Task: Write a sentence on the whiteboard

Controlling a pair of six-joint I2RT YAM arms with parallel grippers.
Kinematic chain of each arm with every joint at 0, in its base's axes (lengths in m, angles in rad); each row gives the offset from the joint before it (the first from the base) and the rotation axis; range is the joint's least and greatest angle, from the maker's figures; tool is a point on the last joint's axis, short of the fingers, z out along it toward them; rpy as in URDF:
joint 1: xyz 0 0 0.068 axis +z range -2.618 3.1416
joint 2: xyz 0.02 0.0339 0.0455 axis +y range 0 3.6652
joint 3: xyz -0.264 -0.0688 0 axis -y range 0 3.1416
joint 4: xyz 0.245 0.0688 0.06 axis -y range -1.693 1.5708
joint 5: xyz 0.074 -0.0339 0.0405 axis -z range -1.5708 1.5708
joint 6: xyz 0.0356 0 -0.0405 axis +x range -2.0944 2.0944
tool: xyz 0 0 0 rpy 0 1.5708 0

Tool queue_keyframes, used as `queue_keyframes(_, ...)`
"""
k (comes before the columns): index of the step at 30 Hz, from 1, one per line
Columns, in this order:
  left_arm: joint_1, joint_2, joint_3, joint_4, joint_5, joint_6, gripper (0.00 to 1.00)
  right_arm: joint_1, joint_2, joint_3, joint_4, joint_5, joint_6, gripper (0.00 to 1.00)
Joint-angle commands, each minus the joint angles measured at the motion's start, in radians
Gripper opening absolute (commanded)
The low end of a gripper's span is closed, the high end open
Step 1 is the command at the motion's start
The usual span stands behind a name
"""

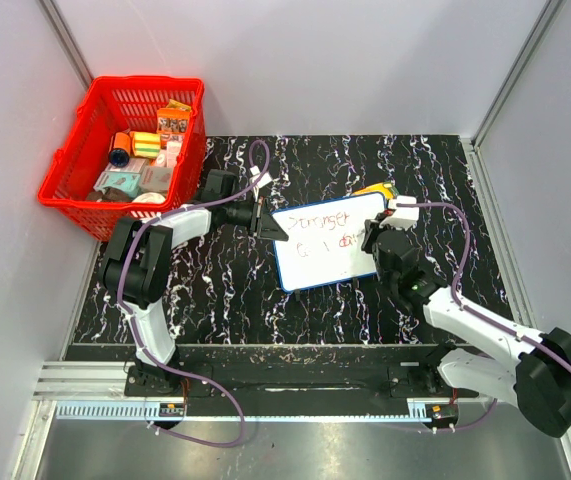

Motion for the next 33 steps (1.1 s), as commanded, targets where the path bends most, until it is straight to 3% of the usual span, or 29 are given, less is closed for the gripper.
queue_keyframes(1, -0.030, 0.063, -0.026, -0.064, -0.286, 0.170, 0.00, -0.009, 0.001, 0.051, 0.073, 0.041, -0.018, 0.00)
queue_keyframes(33, -0.030, 0.061, -0.026, -0.071, -0.291, 0.174, 0.00, -0.026, 0.028, 0.017, -0.011, -0.016, 0.034, 0.00)
